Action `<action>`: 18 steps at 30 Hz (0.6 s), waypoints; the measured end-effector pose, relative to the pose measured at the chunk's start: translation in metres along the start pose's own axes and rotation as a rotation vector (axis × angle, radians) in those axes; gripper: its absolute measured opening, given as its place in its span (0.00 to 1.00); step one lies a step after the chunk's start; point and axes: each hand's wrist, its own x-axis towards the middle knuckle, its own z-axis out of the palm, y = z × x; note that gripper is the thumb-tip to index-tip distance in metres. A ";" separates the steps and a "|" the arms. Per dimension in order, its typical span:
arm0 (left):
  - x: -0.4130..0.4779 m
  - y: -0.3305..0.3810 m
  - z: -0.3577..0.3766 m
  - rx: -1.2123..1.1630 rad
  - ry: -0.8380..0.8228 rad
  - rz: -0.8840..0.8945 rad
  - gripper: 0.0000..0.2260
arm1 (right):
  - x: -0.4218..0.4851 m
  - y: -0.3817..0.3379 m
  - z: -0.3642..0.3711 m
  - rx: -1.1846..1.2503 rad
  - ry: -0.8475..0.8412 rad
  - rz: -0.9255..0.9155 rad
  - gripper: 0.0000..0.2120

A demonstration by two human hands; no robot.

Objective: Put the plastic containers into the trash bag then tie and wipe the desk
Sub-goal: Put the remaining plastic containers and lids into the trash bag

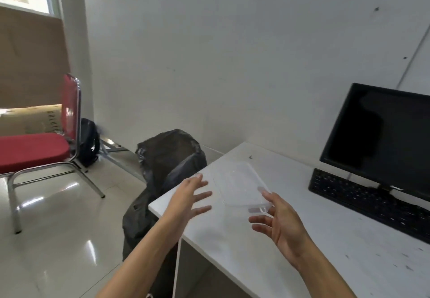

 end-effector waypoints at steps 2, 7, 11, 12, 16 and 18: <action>0.018 0.006 -0.029 0.032 0.125 0.032 0.16 | 0.021 -0.002 0.019 -0.040 -0.010 0.010 0.13; 0.066 0.010 -0.084 0.479 0.617 0.207 0.21 | 0.077 -0.004 0.065 -0.134 -0.090 0.005 0.15; 0.127 0.001 -0.125 0.732 0.700 -0.025 0.44 | 0.141 -0.009 0.122 -0.230 -0.183 -0.047 0.14; 0.140 -0.004 -0.131 0.704 0.656 -0.086 0.41 | 0.155 -0.010 0.135 -0.278 -0.195 -0.066 0.15; 0.167 -0.017 -0.157 0.402 0.622 -0.103 0.17 | 0.218 -0.002 0.183 -0.581 -0.210 -0.174 0.19; 0.172 -0.020 -0.165 0.184 0.639 -0.099 0.19 | 0.248 0.006 0.202 -0.779 -0.215 -0.241 0.20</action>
